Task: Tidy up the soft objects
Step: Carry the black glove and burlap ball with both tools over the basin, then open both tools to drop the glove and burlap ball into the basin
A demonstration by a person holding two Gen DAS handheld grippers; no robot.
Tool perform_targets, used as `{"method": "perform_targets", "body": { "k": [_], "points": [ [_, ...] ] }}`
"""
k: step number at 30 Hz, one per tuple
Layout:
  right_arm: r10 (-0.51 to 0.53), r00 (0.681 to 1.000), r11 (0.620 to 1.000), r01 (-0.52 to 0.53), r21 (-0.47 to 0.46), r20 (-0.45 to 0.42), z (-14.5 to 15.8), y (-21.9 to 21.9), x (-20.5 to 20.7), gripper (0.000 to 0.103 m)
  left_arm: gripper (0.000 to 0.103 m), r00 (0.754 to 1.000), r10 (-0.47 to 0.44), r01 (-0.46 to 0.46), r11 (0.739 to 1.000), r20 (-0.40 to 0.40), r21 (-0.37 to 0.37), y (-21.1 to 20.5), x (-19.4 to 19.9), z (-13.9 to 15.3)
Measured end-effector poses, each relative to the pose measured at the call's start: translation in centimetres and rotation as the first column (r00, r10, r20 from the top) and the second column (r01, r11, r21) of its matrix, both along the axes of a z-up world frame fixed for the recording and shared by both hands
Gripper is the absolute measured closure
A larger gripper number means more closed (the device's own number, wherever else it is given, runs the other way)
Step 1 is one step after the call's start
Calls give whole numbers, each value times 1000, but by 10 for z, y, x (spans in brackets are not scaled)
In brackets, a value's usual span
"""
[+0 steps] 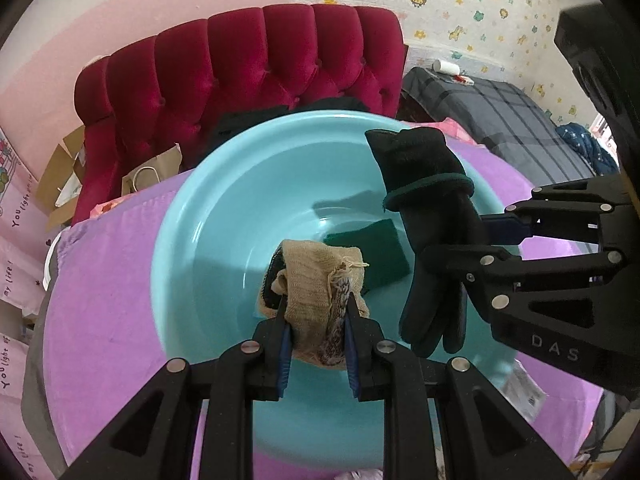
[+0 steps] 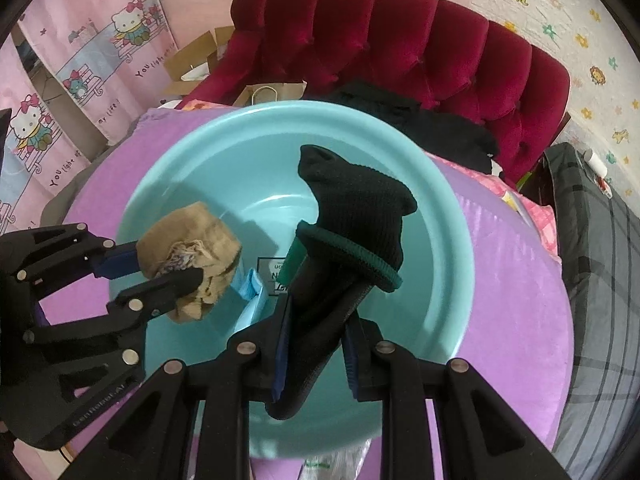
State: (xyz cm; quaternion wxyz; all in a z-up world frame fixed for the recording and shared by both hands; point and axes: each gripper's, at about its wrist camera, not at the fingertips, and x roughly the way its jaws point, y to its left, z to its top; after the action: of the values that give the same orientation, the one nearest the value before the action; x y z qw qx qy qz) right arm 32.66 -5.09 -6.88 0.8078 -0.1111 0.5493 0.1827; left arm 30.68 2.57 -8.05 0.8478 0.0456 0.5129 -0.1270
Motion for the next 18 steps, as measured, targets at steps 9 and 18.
{"method": "perform_targets", "body": {
  "k": [9,18],
  "points": [
    [-21,999,1000,21,6,-37,-24,6,18,77,78,999,20,-20,1000,-28,5,0,13,-19],
    [-52,999,998,52,32,2,-8,2,20,53,25,1000,-4,3,998,14,58,-5,4,-11]
  ]
}}
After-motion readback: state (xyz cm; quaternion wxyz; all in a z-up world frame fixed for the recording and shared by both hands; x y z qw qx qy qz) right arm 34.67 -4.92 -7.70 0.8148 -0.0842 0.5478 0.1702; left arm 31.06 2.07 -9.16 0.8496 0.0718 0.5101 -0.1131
